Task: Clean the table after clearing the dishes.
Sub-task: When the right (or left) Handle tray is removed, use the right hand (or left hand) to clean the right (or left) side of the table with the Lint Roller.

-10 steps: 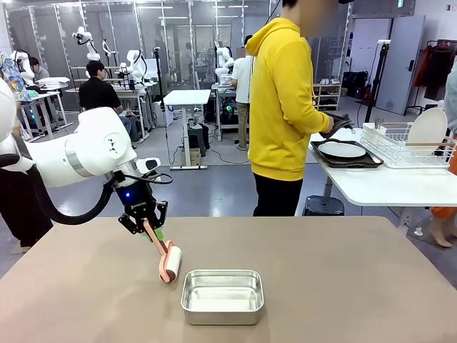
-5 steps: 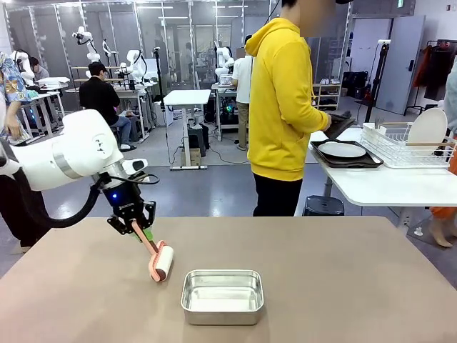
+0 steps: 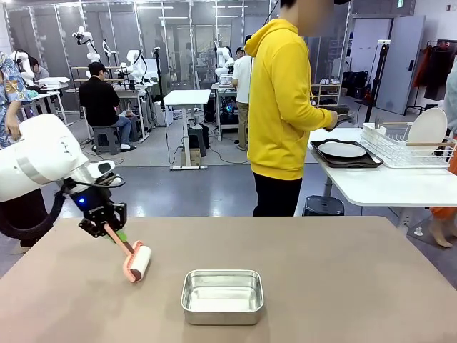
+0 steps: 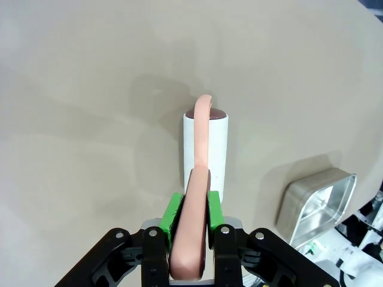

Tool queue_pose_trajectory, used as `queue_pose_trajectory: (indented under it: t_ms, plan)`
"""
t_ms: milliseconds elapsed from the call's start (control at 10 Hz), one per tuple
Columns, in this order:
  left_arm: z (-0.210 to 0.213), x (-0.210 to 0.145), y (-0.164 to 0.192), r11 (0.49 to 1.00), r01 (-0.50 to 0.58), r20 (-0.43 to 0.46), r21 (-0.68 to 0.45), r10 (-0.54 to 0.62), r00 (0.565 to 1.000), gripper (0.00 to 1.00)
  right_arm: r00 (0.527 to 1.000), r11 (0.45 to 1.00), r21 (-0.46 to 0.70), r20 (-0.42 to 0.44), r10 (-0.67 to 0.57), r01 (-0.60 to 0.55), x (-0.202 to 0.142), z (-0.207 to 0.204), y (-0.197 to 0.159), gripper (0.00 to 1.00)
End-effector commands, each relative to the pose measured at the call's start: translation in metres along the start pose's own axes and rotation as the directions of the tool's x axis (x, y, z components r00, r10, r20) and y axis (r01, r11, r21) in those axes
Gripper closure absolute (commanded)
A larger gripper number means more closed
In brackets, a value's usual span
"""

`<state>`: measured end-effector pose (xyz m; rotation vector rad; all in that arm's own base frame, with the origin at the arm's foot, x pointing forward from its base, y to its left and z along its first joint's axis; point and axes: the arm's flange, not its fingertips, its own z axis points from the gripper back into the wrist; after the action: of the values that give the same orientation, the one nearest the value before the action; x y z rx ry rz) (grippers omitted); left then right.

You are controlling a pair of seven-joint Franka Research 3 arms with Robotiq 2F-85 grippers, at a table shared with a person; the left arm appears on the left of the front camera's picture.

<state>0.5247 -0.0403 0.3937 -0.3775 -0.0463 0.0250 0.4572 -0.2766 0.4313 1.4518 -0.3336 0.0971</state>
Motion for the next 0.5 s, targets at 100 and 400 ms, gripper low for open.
queue_pose_trajectory:
  t_ms: [100, 400]
  plan:
    - [0.004, -0.009, 0.029, 0.990, -0.025, 0.061, 0.141, 0.017, 0.998, 0.78, 1.000, 1.000, 0.001, -0.001, 0.021, -0.021, -0.003, -0.001, 0.001, 0.02]
    - [0.015, -0.007, 0.055, 0.978, -0.079, 0.062, 0.195, 0.068, 0.996, 0.78, 1.000, 1.000, 0.001, -0.001, 0.021, -0.021, -0.003, -0.001, 0.001, 0.02]
